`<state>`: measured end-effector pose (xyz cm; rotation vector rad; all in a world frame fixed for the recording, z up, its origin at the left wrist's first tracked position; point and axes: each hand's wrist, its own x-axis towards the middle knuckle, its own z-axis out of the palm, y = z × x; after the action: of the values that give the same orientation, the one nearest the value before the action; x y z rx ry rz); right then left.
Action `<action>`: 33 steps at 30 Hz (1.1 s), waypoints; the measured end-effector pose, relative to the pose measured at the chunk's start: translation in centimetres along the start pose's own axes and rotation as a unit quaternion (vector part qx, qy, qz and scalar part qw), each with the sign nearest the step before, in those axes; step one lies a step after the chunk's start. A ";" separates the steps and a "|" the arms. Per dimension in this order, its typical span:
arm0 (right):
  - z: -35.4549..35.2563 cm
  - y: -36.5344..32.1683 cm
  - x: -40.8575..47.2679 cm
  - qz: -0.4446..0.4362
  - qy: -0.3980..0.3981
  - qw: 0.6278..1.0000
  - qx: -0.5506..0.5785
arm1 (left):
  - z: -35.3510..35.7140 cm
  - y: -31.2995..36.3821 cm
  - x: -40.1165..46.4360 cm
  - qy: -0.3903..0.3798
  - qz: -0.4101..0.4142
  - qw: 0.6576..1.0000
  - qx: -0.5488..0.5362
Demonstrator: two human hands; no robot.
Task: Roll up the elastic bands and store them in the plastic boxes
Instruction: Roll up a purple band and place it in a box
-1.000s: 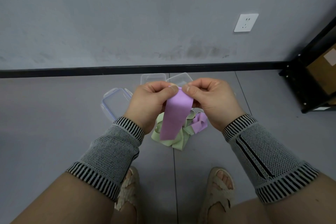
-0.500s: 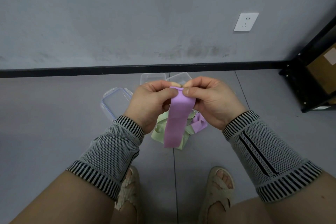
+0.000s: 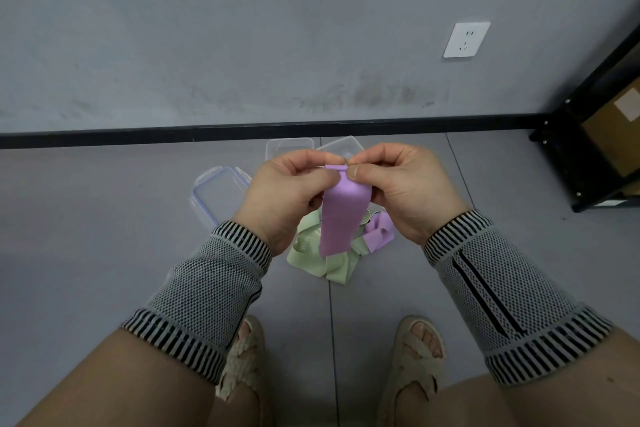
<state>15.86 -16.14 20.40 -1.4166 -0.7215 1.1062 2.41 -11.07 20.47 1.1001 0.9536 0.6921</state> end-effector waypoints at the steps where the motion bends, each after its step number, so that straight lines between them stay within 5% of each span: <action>1: 0.0 0.0 0.0 0.000 -0.002 1.000 0.000 | 0.0 0.0 0.0 0.001 0.001 1.000 0.002; 10: -0.2 -0.1 -0.1 0.027 -0.050 0.996 0.069 | -0.1 0.3 0.1 0.006 -0.002 1.000 -0.007; 21: -0.2 0.4 -0.3 -0.072 -0.012 0.994 -0.080 | -0.3 0.1 0.2 0.004 0.015 1.000 0.009; 33: 0.1 0.4 -0.1 -0.013 -0.032 0.999 -0.002 | -0.2 0.3 0.1 -0.007 -0.006 1.000 -0.022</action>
<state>15.69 -16.29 20.05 -1.3769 -0.7865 1.1354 2.27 -10.76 20.72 1.0593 0.9283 0.6920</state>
